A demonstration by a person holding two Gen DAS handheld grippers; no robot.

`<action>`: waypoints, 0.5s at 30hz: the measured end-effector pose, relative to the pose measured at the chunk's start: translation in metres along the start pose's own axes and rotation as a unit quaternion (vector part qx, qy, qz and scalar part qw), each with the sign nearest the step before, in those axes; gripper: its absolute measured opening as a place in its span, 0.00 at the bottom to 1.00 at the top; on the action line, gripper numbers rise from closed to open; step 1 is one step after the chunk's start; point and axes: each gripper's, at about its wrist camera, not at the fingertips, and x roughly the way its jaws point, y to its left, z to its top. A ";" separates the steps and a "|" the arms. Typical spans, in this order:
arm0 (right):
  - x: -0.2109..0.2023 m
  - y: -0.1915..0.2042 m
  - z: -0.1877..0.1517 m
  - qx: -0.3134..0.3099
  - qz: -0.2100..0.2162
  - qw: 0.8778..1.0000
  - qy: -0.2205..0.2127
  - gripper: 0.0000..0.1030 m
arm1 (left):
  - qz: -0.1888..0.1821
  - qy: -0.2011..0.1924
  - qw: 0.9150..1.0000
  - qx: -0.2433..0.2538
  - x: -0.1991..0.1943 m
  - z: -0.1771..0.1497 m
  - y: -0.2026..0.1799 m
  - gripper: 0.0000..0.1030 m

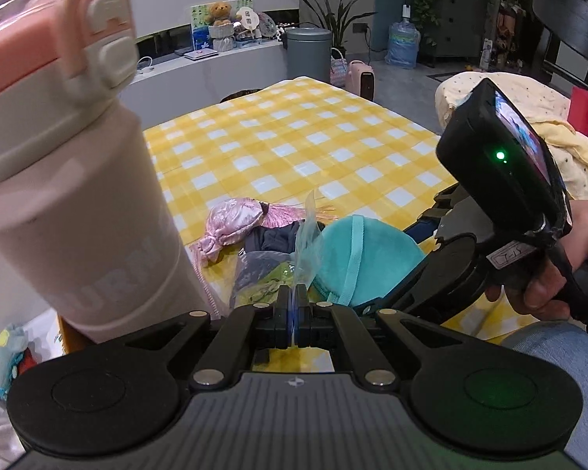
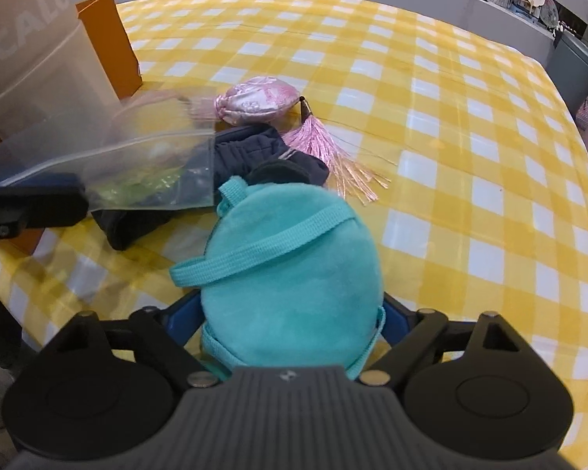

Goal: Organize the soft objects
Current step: 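Grasp the teal plush bag with the right tool while the left tool grasps the clear plastic bag, then carry the teal bag with the right tool while the left tool carries the plastic bag to the box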

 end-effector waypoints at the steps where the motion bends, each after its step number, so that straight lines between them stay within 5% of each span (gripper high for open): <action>1: -0.002 0.000 -0.001 0.001 0.000 1.000 0.000 0.83 | 0.001 0.000 1.000 -0.002 -0.001 -0.001 0.001 0.01; 15: -0.042 0.009 -0.011 0.030 -0.034 0.999 -0.023 0.81 | -0.011 -0.040 0.999 -0.007 -0.040 0.002 0.000 0.01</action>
